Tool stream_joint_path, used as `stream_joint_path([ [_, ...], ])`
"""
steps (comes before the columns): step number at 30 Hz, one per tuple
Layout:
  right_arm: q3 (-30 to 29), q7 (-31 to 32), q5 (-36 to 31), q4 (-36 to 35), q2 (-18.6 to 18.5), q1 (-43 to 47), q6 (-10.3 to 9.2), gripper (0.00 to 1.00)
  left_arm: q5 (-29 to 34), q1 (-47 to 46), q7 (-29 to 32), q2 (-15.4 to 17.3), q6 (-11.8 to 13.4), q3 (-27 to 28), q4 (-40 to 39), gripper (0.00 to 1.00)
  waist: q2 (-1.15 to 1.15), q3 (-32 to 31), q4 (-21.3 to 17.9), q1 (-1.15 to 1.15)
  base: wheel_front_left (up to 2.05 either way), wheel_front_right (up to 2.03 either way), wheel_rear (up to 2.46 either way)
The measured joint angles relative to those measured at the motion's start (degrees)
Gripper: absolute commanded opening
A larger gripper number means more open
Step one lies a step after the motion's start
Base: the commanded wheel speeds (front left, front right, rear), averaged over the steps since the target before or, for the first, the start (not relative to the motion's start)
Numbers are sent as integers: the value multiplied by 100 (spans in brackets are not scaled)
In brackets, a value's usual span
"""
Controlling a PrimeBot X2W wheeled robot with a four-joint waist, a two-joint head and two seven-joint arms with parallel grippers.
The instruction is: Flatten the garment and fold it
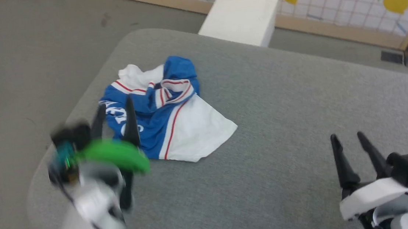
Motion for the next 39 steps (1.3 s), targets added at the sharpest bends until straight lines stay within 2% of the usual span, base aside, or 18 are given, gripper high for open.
stream_joint_path([
  [3,-133,134,-138,-272,3,-111,0,100,-267,-959,895,238,-235,2,543,100,0,210,-128,0,0,0,0],
  [7,-345,327,-309,-614,1,-222,0,100,-651,-1857,2372,478,-249,131,1278,100,0,588,-342,1,0,0,0],
  [10,-560,400,-339,-793,0,-237,0,100,-933,-2158,3312,545,-75,216,1636,100,0,893,-523,1,0,0,0],
  [13,-692,431,-341,-904,-5,-237,0,100,-1023,-2225,3980,589,164,216,1858,100,0,1204,-704,1,0,0,0],
  [16,-783,428,-341,-987,-1,-237,0,100,-1104,-2176,4216,526,300,188,1925,100,0,1505,-867,1,0,0,0],
  [19,-822,428,-342,-1036,-5,-238,0,100,-1116,-2066,4256,435,397,137,1965,100,0,1782,-1002,1,0,0,0],
  [22,-814,430,-343,-1044,-2,-270,0,100,-1117,-2058,4203,497,427,172,1917,100,0,2002,-1119,1,0,0,0],
  [23,-810,430,-343,-1042,-2,-287,0,100,-1117,-2059,4175,522,432,185,1893,89,1,2063,-1155,0,0,0,0],
  [24,-791,428,-343,-1039,-3,-300,0,100,-1110,-2056,4030,539,449,203,1857,14,0,2115,-1186,-1,0,0,0],
  [25,-777,428,-342,-1033,-4,-305,0,100,-1092,-2051,3902,554,453,207,1846,0,0,2146,-1208,0,0,0,0],
  [33,-586,378,-279,-767,-3,-338,0,100,-853,-2062,2262,583,358,366,1683,0,0,1996,-1207,0,0,0,0],
  [39,-433,171,-32,-355,-1,-358,0,100,-592,-2871,1785,839,-35,147,1034,0,0,1582,-1171,0,0,0,0],
])
